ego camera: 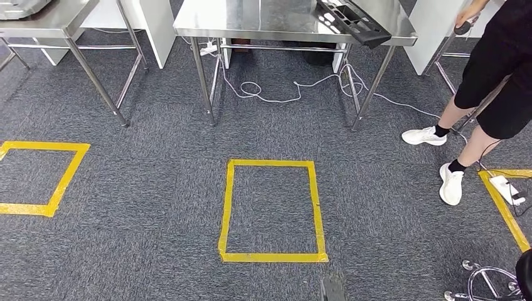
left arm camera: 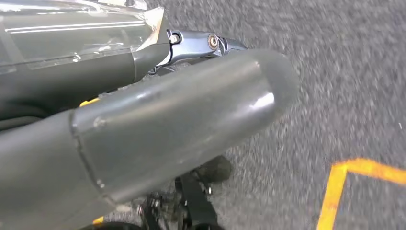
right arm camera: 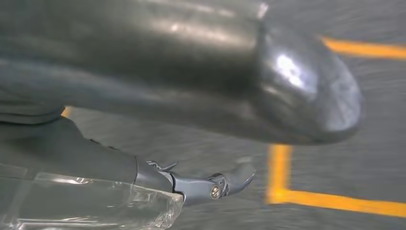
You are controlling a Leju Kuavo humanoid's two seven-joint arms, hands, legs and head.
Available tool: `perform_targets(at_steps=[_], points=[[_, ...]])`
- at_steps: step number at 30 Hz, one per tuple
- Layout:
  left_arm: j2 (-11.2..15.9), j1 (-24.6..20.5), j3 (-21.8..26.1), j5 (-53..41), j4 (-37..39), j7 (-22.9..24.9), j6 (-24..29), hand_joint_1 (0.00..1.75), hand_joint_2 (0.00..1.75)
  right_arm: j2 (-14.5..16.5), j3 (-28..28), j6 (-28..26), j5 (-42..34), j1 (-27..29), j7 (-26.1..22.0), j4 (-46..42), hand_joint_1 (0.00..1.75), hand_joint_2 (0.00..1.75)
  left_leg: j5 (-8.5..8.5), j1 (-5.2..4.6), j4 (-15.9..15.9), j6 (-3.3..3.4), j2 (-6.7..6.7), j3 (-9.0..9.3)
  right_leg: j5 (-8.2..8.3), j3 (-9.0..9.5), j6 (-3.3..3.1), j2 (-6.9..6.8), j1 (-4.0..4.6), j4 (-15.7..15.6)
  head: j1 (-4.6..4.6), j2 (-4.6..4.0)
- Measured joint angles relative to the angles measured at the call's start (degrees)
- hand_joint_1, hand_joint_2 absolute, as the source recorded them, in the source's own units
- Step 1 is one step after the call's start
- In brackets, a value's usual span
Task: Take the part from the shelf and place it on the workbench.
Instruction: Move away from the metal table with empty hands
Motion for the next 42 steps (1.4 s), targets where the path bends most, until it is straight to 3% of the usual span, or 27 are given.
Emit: perform_targets(at_steps=[1,3,4,6,8,9,10,11,13,15,18,20,23,25,26,28,29,31,33,34,36,37,39,40,41,42], points=[[0.0,0.0,-0.1,-0.2,0.0,-0.1,0.0,0.00,0.00,-0.3,0.2,-0.5,0.5,-0.1,2.1,2.3,0.00,0.00,0.29,-0.12,0.0,-0.34,0.12,-0.08,-0.75,0.81,-0.45,0.12,0.22,-1.8,-0.04,0.00],[0.0,0.0,-0.3,-0.7,0.0,-0.3,0.0,0.00,0.00,-0.6,0.6,-1.0,1.2,-0.2,8.7,6.0,0.00,0.00,0.35,0.00,0.2,-0.89,0.29,-0.24,-0.95,0.65,-1.33,0.24,-0.11,-2.7,-0.18,0.00],[0.0,0.0,-0.4,-1.0,0.0,-0.5,0.0,0.00,0.00,-0.8,0.8,-1.2,1.6,-0.1,12.7,7.5,0.00,0.00,-0.64,0.12,1.0,-1.10,0.29,-0.50,-0.66,0.54,-1.84,0.21,-0.34,-2.8,-0.27,0.00],[0.0,0.1,-0.6,-1.2,0.0,-0.7,0.1,0.00,0.00,-1.2,1.3,-1.2,2.4,0.2,20.2,9.9,0.00,0.00,-5.17,0.30,5.6,-1.54,0.20,-2.03,0.03,0.08,-2.89,0.04,-0.55,-2.8,-0.36,0.00],[0.0,0.2,-0.8,-1.3,0.0,-0.8,0.3,0.00,0.00,-1.5,2.0,-1.1,3.3,0.3,25.2,11.6,0.00,0.00,-9.70,0.31,12.7,-1.94,0.16,-4.15,0.59,-0.62,-3.36,-0.04,-0.31,-2.7,-0.45,0.00],[0.0,0.3,-0.9,-1.3,0.0,-0.8,0.5,0.00,0.00,-1.7,2.3,-1.0,3.6,0.3,26.8,12.3,0.00,0.00,-10.40,0.31,15.1,-2.05,0.14,-4.54,0.81,-0.92,-3.40,-0.06,-0.21,-2.7,-0.44,0.00],[0.1,0.3,-1.1,-1.3,0.0,-0.8,0.6,0.00,0.00,-1.8,2.5,-0.8,3.8,0.3,27.9,12.9,0.00,0.00,-9.98,0.31,15.5,-2.06,0.15,-3.96,0.97,-1.11,-3.36,-0.07,-0.15,-2.7,-0.45,0.00],[0.1,0.3,-1.2,-1.3,0.0,-0.8,0.7,0.00,0.00,-2.0,2.8,-0.6,4.0,0.3,28.7,13.3,0.00,0.00,-8.74,0.31,13.8,-1.96,0.11,-2.28,1.08,-1.15,-3.27,0.02,-0.11,-2.7,-0.45,0.00],[0.1,0.3,-1.3,-1.3,0.0,-0.8,1.1,0.00,0.00,-2.3,3.4,0.0,4.4,0.3,29.6,14.0,0.00,0.00,-5.92,0.28,6.2,-1.44,-0.96,3.06,1.23,-1.16,-3.07,0.40,0.00,-2.6,-0.45,0.00],[0.2,0.5,-1.4,-1.3,0.0,-0.7,1.4,0.00,0.00,-2.5,3.8,0.5,4.5,0.0,29.5,14.3,0.00,0.00,-4.74,0.19,0.5,-0.91,-2.16,6.63,1.45,-1.29,-2.68,0.97,0.18,-2.5,-0.36,0.00],[0.1,0.7,-1.4,-1.3,0.0,-0.6,1.9,0.00,0.00,-2.7,4.3,1.0,4.7,-0.3,28.0,14.6,0.00,0.00,-4.60,-0.07,-1.4,-0.08,-1.22,7.15,1.82,-1.74,-1.77,1.85,0.21,-2.2,-0.39,0.01],[0.0,0.7,-1.4,-1.3,0.0,-0.6,2.1,0.00,0.00,-2.9,4.6,1.0,5.0,-0.4,27.0,14.7,0.00,0.00,-4.12,0.14,-2.2,0.77,-0.25,7.08,0.68,-3.36,-1.37,1.75,0.13,0.0,-0.24,0.01],[0.0,0.7,-1.4,-1.3,0.0,-0.7,2.4,0.00,0.00,-3.0,4.8,1.0,5.5,-0.4,26.1,15.0,0.00,0.00,-3.82,0.16,-2.5,1.30,1.26,6.72,-3.54,-8.90,-1.19,1.34,-0.53,10.4,0.12,0.00],[0.0,0.7,-1.4,-1.3,0.0,-0.7,2.6,0.00,0.00,-3.1,5.1,1.1,5.7,-0.2,25.8,15.1,0.00,0.00,-3.80,0.21,-2.4,1.25,2.33,6.59,-4.22,-11.07,-0.33,1.14,-1.09,14.6,0.16,0.00],[0.0,0.8,-1.4,-1.3,0.1,-0.7,2.7,0.00,0.00,-3.1,5.3,1.1,5.8,-0.1,25.7,15.2,0.00,0.00,-3.80,0.29,-2.4,1.19,2.84,6.65,-3.18,-10.40,0.40,0.86,-1.37,13.3,0.20,0.00],[-0.1,0.8,-1.4,-1.3,0.1,-0.7,2.8,0.00,0.00,-3.2,5.5,1.1,5.8,-0.1,25.6,15.2,0.00,0.00,-3.91,0.37,-2.4,0.76,3.78,6.94,0.22,-6.48,1.82,-1.12,-1.92,5.4,0.28,0.00],[-0.1,0.8,-1.4,-1.3,0.1,-0.7,2.8,0.00,0.00,-3.2,5.6,1.1,5.9,-0.2,25.5,15.2,0.00,0.00,-4.05,0.29,-2.3,0.34,4.24,7.09,1.54,-4.66,2.03,-2.25,-1.88,1.6,0.35,0.00],[-0.1,0.7,-1.4,-1.3,0.0,-0.7,2.8,0.00,0.00,-3.2,5.7,1.1,5.9,-0.3,25.5,15.2,0.00,0.00,-4.16,0.01,-2.2,-0.55,5.04,7.23,2.55,-3.34,1.37,-3.36,-1.60,-1.8,0.28,0.00],[-0.1,0.6,-1.4,-1.3,0.1,-0.7,2.9,0.00,0.00,-3.2,5.7,1.1,5.9,-0.3,25.4,15.3,0.00,0.00,-4.18,0.20,-2.2,-1.28,5.75,7.29,2.77,-3.70,0.25,-2.10,-1.38,-1.7,0.08,0.00],[-0.1,0.5,-1.4,-1.3,0.1,-0.7,2.9,0.00,0.00,-3.2,5.7,1.1,6.0,-0.3,25.4,15.4,0.00,0.00,-4.61,0.43,-1.8,-1.61,5.44,7.21,2.91,-3.77,-0.19,-1.54,-1.44,-1.7,0.05,0.00],[-0.2,0.5,-1.4,-1.2,0.1,-0.7,3.1,0.00,0.00,-3.2,5.8,1.1,6.1,-0.4,25.3,15.4,0.00,0.00,-7.35,0.76,1.8,-2.03,3.29,5.76,3.32,-3.65,-1.21,-0.50,-1.60,-1.9,-0.02,0.00],[-0.2,0.5,-1.4,-1.2,0.1,-0.7,3.3,0.00,0.00,-3.2,5.9,1.1,6.1,-0.4,25.3,15.5,0.00,0.00,-9.44,0.79,5.3,-2.03,1.88,4.23,3.47,-3.80,-1.55,0.03,-1.50,-1.9,-0.05,0.00],[-0.1,0.8,-1.4,-1.0,0.1,-0.6,3.7,0.00,0.00,-3.1,6.0,1.2,6.2,-0.4,25.2,15.5,0.00,0.00,-12.62,0.72,12.6,-1.84,0.45,0.84,3.70,-4.04,-2.05,1.23,-1.05,-1.8,-0.06,0.00],[-0.1,0.9,-1.4,-1.0,0.1,-0.6,4.0,0.00,0.00,-3.1,6.0,1.2,6.2,-0.3,25.3,15.6,0.00,0.00,-12.78,0.70,14.4,-1.67,0.22,-0.09,3.76,-4.08,-2.16,1.92,-0.82,-1.8,-0.06,0.00],[-0.1,0.9,-1.4,-1.0,0.1,-0.5,4.2,0.00,0.00,-3.1,6.0,1.2,6.2,-0.2,25.4,15.6,0.00,0.00,-11.81,0.69,14.1,-1.43,0.06,-0.07,3.83,-4.07,-2.24,2.61,-0.65,-1.8,-0.05,0.00],[-0.1,1.0,-1.4,-1.0,0.1,-0.4,4.4,0.00,0.00,-3.1,6.0,1.3,6.3,-0.1,25.5,15.7,0.00,0.00,-9.96,0.69,11.9,-1.12,-0.20,0.91,3.86,-4.00,-2.27,3.30,-0.52,-1.8,-0.05,0.00]])
